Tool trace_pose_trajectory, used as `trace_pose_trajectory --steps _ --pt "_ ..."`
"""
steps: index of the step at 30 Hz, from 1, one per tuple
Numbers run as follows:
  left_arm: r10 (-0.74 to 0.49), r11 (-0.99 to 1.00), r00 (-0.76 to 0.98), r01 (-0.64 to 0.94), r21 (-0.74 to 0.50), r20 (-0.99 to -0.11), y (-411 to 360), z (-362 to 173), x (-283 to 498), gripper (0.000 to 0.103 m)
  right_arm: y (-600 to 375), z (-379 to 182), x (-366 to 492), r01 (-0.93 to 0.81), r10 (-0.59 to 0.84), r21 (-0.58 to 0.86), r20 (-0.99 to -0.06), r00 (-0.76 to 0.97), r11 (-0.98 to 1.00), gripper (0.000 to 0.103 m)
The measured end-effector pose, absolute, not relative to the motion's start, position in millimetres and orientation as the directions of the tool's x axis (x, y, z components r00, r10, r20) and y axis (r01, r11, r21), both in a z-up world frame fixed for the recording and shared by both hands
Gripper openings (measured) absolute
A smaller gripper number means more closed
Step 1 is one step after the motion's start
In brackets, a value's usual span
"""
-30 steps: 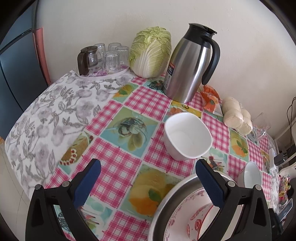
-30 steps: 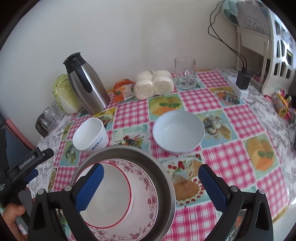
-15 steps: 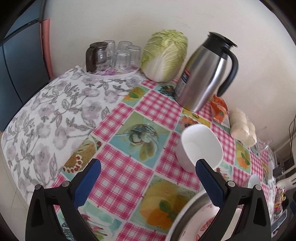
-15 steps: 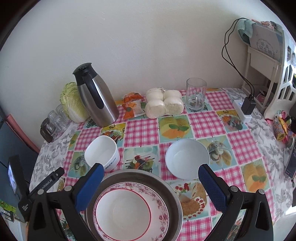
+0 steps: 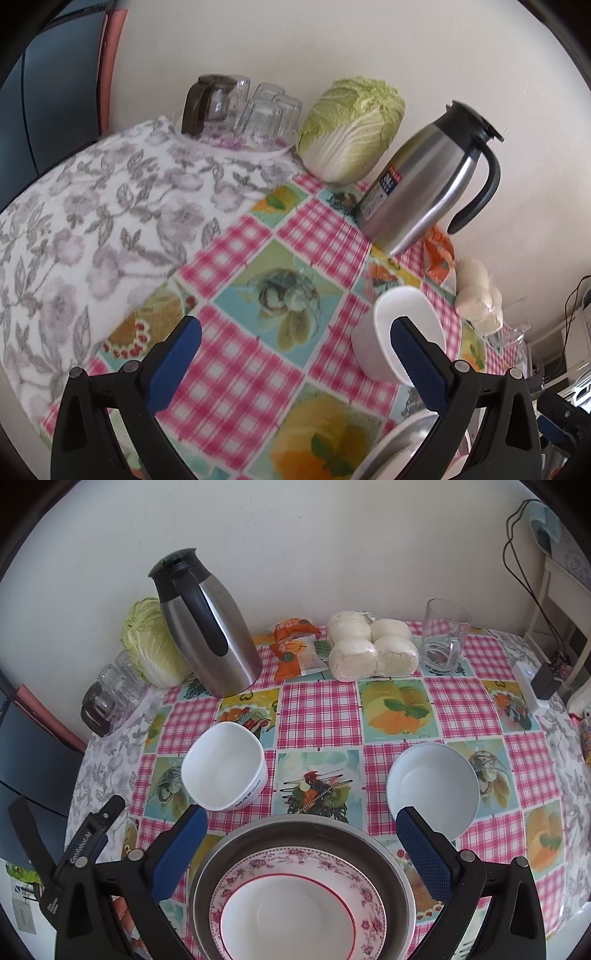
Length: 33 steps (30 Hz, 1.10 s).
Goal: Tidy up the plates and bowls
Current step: 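Move both open tools toward the white square MAX bowl, then close both tools on the rim of the white square bowl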
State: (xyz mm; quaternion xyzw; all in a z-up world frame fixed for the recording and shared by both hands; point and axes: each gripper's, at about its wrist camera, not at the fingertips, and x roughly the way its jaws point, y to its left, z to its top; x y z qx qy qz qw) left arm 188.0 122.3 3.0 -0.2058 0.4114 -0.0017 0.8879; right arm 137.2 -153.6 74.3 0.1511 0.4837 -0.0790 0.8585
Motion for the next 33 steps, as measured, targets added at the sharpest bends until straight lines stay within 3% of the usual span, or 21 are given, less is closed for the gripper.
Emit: trace_pose_trajectory --steps 3,14,21,30,33 --pt "-0.158 0.926 0.681 -0.150 -0.348 -0.715 119.3 3.5 193.5 0.102 -149.5 71.4 150.0 0.270 0.016 0.179 -0.858 0.513 0.946 0.103" --pt "-0.290 0.898 0.661 -0.062 -0.436 -0.692 101.0 -12.5 215.4 0.102 -140.6 53.0 200.3 0.260 0.006 0.138 -0.892 0.452 0.956 0.100" --pt "-0.329 0.897 0.609 -0.037 -0.440 -0.722 84.3 -27.6 227.5 0.102 -136.8 29.7 222.8 0.244 0.001 0.106 -0.919 0.393 0.964 0.072" --pt "-0.363 0.892 0.576 -0.013 -0.452 -0.733 75.4 -37.8 237.9 0.101 -127.7 2.2 247.8 0.204 0.018 0.091 -0.943 0.332 0.975 0.048" --pt "-0.380 0.890 0.563 0.007 -0.456 -0.733 68.9 -40.5 241.8 0.096 -123.3 -4.6 256.2 0.187 0.005 0.067 -0.950 0.314 0.980 0.042"
